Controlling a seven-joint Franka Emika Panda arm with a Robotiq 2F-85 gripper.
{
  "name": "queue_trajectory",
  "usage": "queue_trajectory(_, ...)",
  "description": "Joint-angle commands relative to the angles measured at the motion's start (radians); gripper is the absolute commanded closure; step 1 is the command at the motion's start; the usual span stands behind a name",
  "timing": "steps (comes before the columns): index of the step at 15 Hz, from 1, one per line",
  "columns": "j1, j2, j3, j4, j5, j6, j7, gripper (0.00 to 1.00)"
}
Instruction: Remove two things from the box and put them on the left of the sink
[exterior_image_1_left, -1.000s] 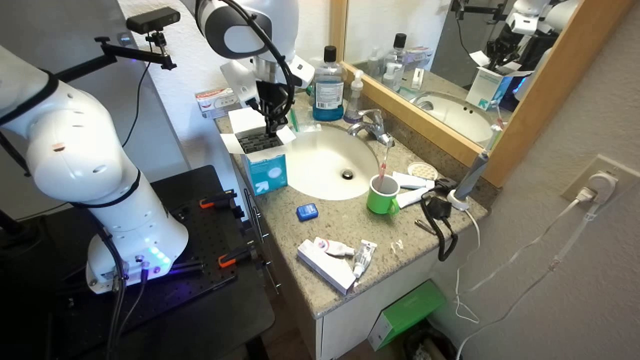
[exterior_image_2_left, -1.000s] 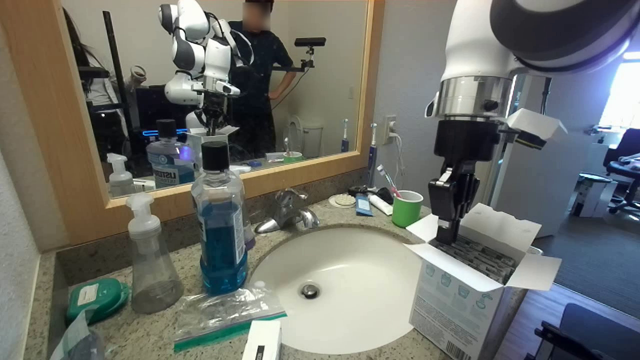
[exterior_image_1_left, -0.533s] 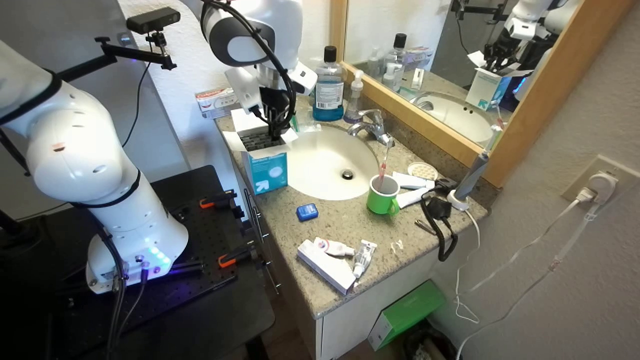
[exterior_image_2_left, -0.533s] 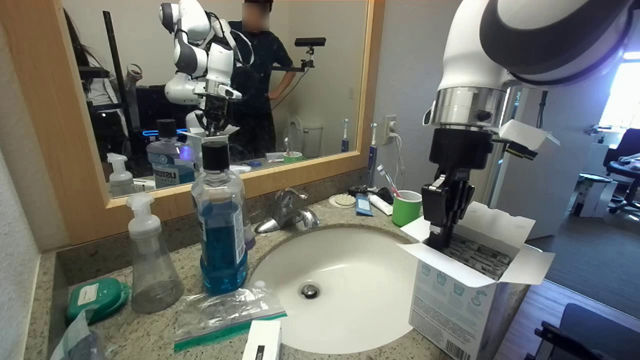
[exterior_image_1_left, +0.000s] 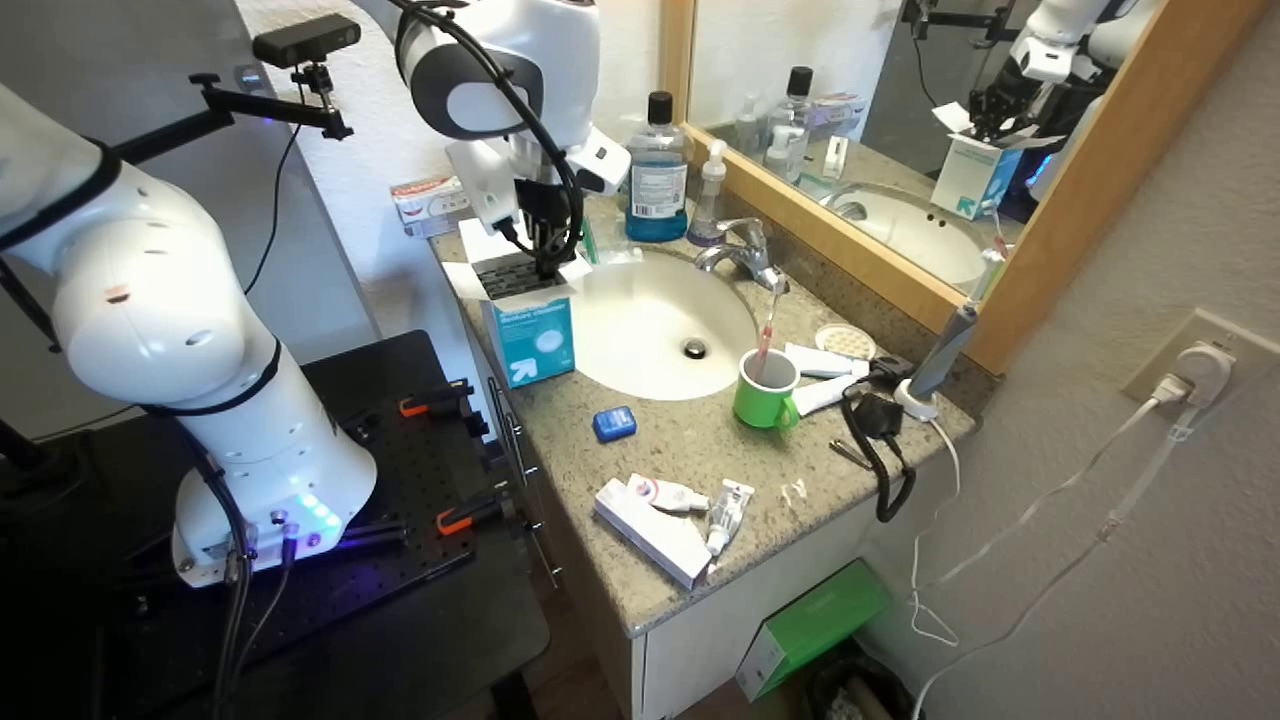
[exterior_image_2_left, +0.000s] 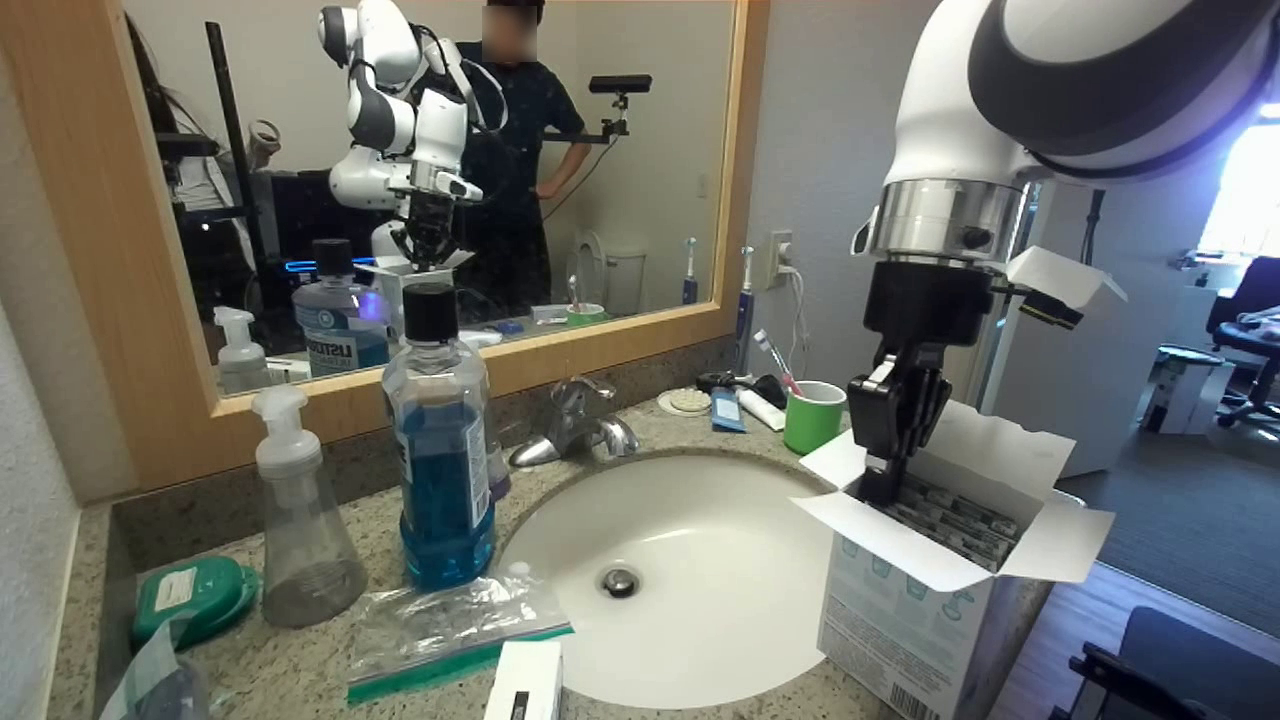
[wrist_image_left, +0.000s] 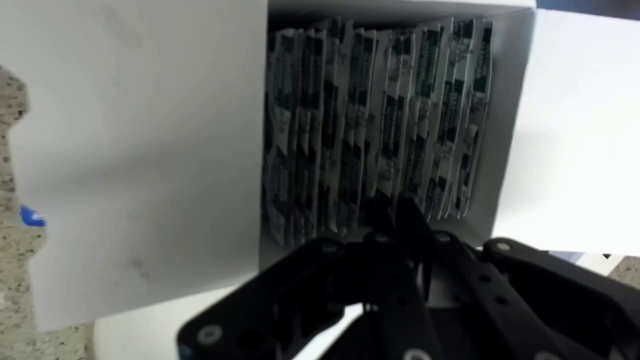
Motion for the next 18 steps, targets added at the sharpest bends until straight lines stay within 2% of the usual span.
queue_trajectory(1,0.000,-0.042,0.000,-0.058,0.024,0.033,-0.021,0.95)
queue_trajectory(6,-0.012,-0.134,0.019,-0.078,-0.017,-0.010,0.020,0.97)
queue_trajectory(13,-0.012,-0.233,0.084,-0.023,-0.120,-0.117,0.097,0.94)
queue_trajectory(14,-0.005,-0.223,0.083,-0.013,-0.119,-0.124,0.093,0.70)
queue_trajectory(15,-0.001,-0.215,0.084,-0.007,-0.117,-0.126,0.084,0.70)
queue_trajectory(16,0.003,-0.193,0.080,-0.004,-0.107,-0.115,0.074,0.91)
queue_trajectory(17,0.008,-0.177,0.074,-0.004,-0.097,-0.105,0.064,0.90)
queue_trajectory(18,0.007,-0.170,0.067,-0.010,-0.091,-0.099,0.060,0.63)
